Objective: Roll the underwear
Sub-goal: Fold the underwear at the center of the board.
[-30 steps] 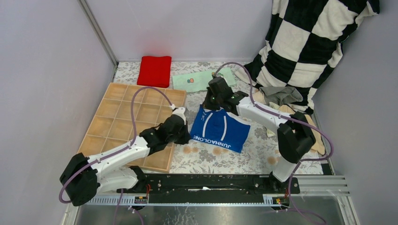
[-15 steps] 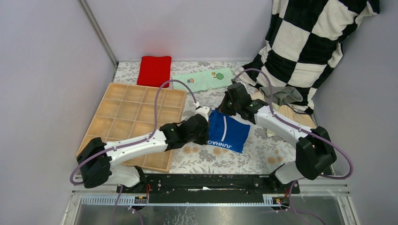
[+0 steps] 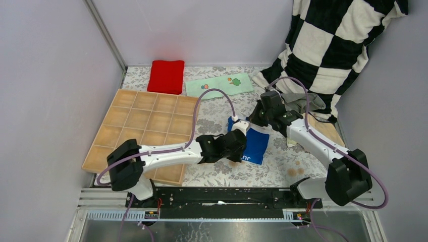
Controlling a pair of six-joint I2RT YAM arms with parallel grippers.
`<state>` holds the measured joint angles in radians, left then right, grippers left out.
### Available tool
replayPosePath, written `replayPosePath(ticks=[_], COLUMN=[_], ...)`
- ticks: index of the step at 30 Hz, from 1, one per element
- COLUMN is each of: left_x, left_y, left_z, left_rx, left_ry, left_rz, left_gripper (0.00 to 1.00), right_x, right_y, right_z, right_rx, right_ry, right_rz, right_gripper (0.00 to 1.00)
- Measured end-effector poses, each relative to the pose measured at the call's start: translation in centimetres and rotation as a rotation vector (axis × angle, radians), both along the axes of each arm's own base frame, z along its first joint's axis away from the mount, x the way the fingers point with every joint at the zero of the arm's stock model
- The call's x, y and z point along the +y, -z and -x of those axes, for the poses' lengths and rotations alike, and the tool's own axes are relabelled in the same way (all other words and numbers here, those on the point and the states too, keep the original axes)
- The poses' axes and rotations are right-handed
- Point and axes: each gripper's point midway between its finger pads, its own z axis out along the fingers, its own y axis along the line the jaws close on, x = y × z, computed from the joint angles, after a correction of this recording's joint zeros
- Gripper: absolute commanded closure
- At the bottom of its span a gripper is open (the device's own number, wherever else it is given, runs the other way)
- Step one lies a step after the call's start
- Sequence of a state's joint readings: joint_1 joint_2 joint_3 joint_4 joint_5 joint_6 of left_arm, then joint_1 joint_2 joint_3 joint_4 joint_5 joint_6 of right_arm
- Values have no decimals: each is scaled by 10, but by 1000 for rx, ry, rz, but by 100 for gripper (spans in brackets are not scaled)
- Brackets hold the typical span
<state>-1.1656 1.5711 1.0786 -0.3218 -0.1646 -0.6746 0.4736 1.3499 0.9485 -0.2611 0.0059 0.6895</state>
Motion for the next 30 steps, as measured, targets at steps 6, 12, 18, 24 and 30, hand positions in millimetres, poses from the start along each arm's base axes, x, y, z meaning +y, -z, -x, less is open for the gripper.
replayPosePath(ticks=[6, 12, 18, 24, 30], left_x=[-18, -31, -45, -60, -70], left_y=[12, 25, 28, 33, 43], left_z=[0, 2, -1, -3, -3], left_rx=[17, 40, 48, 59, 76], left_ry=[14, 28, 33, 45, 59], left_rz=[-11, -23, -12, -4, -10], left_gripper=[100, 100, 100, 100, 100], right_x=[-17, -36, -50, -57, -61], right_y=[5, 18, 26, 34, 40], right_z=[5, 10, 10, 14, 17], right_rx=[12, 52, 75, 101, 119], right_ry=[21, 47, 71, 79, 84], right_rz=[22, 54, 66, 66, 64], right_gripper=[100, 100, 100, 100, 100])
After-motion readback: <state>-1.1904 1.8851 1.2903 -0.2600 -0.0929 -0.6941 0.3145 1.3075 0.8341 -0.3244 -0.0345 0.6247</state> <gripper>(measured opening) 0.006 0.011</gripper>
